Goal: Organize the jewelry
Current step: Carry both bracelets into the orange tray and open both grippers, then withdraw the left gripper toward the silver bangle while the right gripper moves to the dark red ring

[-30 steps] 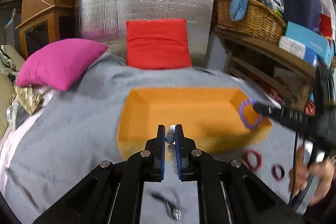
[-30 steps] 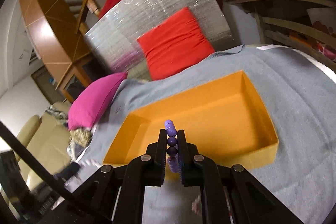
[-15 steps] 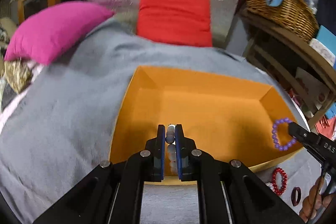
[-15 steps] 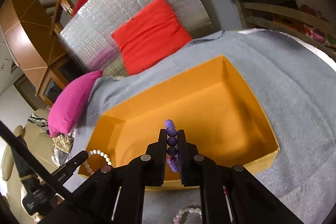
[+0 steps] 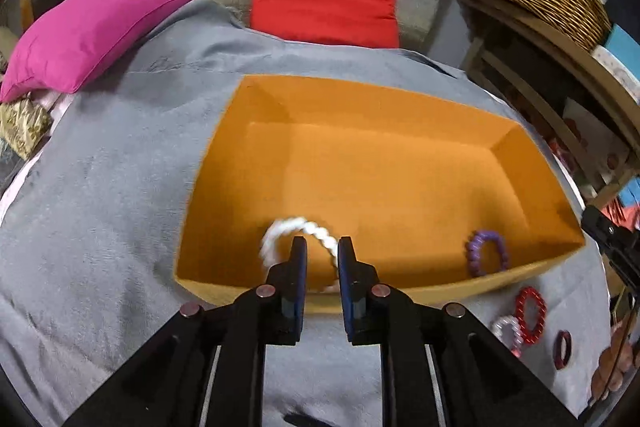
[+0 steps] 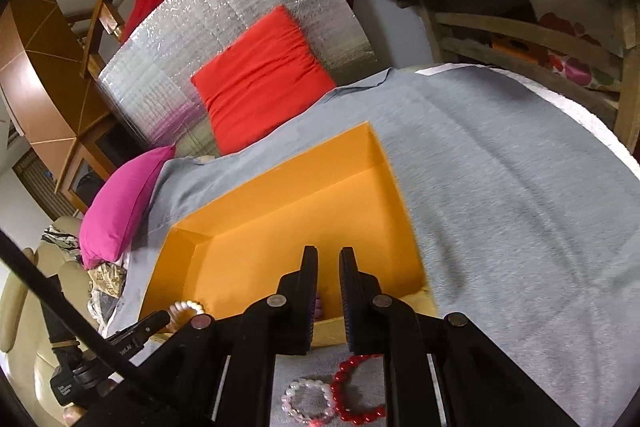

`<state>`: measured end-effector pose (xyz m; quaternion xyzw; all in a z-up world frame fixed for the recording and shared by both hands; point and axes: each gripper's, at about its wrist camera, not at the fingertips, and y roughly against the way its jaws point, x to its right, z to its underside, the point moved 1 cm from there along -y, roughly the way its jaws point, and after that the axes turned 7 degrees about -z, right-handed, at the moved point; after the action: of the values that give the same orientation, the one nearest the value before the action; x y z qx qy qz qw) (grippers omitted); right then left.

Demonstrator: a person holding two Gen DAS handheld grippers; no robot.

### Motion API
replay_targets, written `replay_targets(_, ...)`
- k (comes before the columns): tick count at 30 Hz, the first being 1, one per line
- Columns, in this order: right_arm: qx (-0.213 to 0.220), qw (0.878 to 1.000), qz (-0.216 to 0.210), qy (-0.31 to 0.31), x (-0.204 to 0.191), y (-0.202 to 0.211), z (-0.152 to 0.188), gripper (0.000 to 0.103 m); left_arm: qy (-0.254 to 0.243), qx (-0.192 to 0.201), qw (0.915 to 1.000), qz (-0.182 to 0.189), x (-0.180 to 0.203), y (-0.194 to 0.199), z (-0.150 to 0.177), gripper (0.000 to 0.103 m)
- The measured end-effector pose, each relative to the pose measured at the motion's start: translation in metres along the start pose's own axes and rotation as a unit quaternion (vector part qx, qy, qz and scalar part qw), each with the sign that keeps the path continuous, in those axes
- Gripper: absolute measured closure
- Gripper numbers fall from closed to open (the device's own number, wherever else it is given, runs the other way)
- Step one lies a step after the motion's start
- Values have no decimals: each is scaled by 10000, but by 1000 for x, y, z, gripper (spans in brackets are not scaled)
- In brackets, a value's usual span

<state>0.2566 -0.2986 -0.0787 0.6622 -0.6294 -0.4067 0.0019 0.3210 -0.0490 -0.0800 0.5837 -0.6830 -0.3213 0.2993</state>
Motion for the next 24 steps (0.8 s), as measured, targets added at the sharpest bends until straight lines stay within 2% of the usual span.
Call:
replay_targets(5, -123, 9999, 55, 54, 1, 7, 3, 90, -296, 50, 9995, -39, 21, 12, 5, 88)
replay_targets(11, -368, 9991, -92, -207, 15, 14, 7, 90, 81, 52, 9998, 177, 12, 18, 2, 88)
replay_targets(15, -566, 9981, -97, -223, 18, 17, 14, 90, 298, 480, 9984, 47, -7, 33, -6, 88)
replay_targets(17, -638, 9978, -13, -182, 20, 18, 17, 90, 496, 829, 9953, -69, -24, 48, -13, 88)
replay_targets(19, -685, 9975, 26, -188, 22, 17, 19, 90, 650, 956, 9925, -407, -44, 54, -18, 76)
replay_targets(20, -707, 9973, 57, -198, 24, 17, 19, 90, 720, 944, 9912, -577, -52, 52, -19, 62)
replay_targets(21, -721, 9971, 92, -211, 25, 16, 20, 90, 821, 913, 9897, -730, -62, 49, -18, 58)
replay_targets(22, -731, 9970, 127, -230, 27, 16, 20, 90, 982, 807, 9887, -800, -75, 42, -16, 56)
replay_targets(24, -747, 9967, 157, -276, 29, 14, 20, 90, 1210, 509, 9893, -634, -90, 28, -14, 56)
